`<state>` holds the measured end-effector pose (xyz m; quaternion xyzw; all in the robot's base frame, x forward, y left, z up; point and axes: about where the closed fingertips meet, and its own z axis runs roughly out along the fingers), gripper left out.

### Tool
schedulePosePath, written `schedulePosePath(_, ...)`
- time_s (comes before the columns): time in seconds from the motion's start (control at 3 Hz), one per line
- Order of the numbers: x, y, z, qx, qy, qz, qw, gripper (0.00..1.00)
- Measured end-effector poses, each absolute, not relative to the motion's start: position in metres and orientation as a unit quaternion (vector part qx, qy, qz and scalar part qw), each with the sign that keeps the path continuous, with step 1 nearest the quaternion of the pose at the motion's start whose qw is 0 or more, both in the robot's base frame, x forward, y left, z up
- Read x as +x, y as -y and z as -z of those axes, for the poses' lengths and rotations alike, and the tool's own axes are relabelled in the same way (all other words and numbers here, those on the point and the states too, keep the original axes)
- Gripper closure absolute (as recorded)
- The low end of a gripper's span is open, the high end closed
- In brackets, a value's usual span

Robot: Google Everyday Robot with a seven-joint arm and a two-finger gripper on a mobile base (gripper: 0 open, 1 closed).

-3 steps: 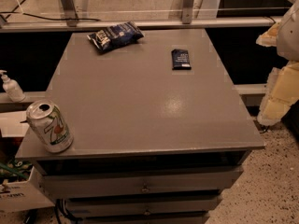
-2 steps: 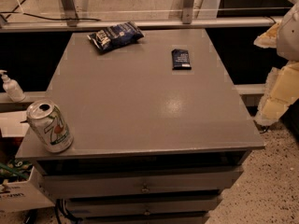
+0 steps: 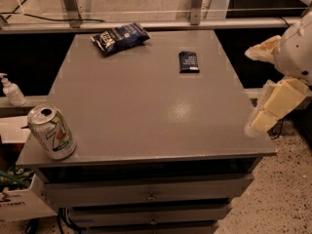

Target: Move 7up can near rxbar blueberry

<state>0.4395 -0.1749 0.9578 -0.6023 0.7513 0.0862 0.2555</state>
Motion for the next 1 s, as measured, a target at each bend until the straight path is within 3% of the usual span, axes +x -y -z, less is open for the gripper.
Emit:
schedulePosePath(0.67, 0.424, 0.096, -0.953, -0.599, -0.697, -0.208, 0.335, 0.00)
schedulePosePath(1.0, 0.422, 0.090, -0.960, -0.598, -0.693, -0.215, 0.339, 0.00)
